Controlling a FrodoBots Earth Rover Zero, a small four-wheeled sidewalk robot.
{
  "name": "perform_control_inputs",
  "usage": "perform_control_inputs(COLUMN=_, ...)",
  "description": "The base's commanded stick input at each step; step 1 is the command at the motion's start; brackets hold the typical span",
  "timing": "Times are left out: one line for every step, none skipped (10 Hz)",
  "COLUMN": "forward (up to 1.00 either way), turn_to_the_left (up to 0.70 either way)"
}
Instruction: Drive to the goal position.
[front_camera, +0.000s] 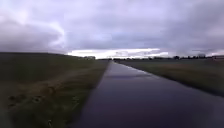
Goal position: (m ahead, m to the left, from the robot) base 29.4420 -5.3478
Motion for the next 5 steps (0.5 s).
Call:
perform_control_inputs(forward=0.7, turn_to_the_left=0.0)
perform_control_inputs(forward=0.7, turn_to_the_left=0.0)
perform_control_inputs(forward=0.7, turn_to_the_left=0.0)
perform_control_inputs(forward=0.7, turn_to_the_left=0.0)
perform_control_inputs(forward=0.7, turn_to_the_left=0.0)
